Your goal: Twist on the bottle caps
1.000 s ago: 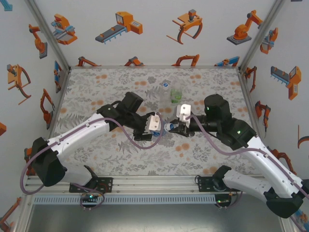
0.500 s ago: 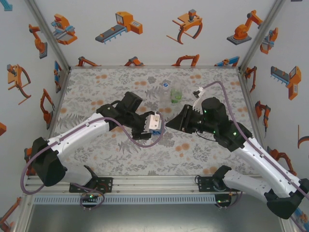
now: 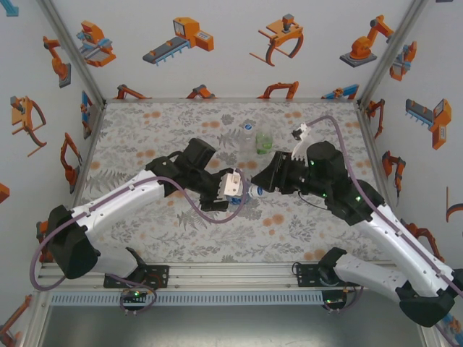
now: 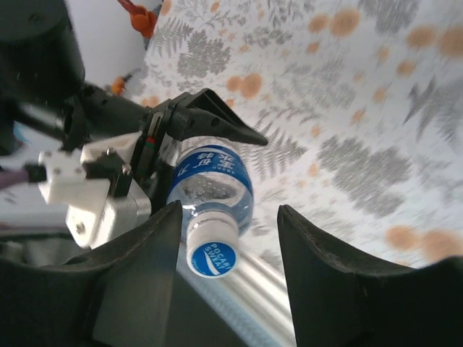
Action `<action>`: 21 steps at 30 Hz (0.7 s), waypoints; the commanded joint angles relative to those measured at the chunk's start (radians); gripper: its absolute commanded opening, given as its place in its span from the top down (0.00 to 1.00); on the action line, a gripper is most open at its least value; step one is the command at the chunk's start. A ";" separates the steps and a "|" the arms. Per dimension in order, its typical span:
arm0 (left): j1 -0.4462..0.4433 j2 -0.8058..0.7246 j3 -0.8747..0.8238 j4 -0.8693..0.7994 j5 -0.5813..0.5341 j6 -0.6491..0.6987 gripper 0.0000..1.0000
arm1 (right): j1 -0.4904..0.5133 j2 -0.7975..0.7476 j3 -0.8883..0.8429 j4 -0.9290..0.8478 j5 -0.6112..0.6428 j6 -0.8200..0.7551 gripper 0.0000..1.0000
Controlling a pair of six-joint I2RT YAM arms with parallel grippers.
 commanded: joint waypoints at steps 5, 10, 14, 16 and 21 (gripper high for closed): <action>-0.001 -0.014 0.025 0.005 0.045 0.022 1.00 | 0.002 0.001 0.082 -0.027 -0.290 -0.853 0.46; -0.001 -0.017 0.025 0.001 0.053 0.026 1.00 | 0.002 0.003 0.099 -0.116 -0.503 -1.219 0.47; -0.001 -0.017 0.025 -0.002 0.061 0.030 1.00 | 0.001 -0.011 0.049 -0.075 -0.531 -1.294 0.47; -0.001 -0.017 0.025 -0.001 0.064 0.032 1.00 | 0.002 -0.010 0.027 -0.053 -0.520 -1.296 0.50; -0.001 -0.014 0.025 -0.003 0.068 0.034 1.00 | 0.001 -0.008 -0.004 -0.035 -0.509 -1.294 0.53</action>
